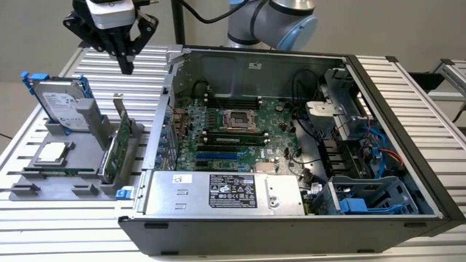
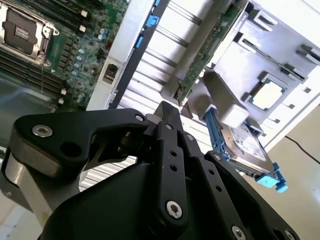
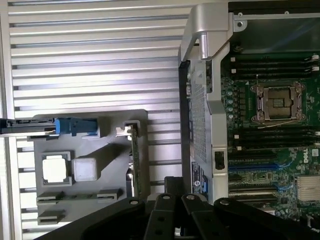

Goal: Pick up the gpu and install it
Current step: 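Reach for the gpu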

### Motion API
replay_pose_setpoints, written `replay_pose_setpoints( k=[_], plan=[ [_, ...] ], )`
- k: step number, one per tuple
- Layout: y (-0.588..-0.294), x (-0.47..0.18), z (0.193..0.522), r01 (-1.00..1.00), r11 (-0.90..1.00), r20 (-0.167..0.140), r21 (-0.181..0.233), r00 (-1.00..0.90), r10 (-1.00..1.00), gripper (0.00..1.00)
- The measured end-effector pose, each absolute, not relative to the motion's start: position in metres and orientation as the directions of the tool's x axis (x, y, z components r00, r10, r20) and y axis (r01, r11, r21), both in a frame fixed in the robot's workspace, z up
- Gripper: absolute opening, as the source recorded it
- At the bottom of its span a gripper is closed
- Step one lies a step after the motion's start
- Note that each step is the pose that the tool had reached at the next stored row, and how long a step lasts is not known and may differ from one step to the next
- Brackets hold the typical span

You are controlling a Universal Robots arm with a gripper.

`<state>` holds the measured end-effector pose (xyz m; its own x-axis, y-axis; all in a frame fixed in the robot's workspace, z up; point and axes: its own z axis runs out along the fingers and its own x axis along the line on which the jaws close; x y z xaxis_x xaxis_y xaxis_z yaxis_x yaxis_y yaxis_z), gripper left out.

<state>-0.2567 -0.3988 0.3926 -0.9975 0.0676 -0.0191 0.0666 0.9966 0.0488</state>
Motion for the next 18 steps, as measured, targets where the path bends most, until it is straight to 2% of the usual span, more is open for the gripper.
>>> replay_pose_setpoints(
  k=[18],
  plan=[
    [-0.399,-0.282,0.393,0.066,0.997,-0.019,0.049,-0.998,0.067,0.00]
  ],
)
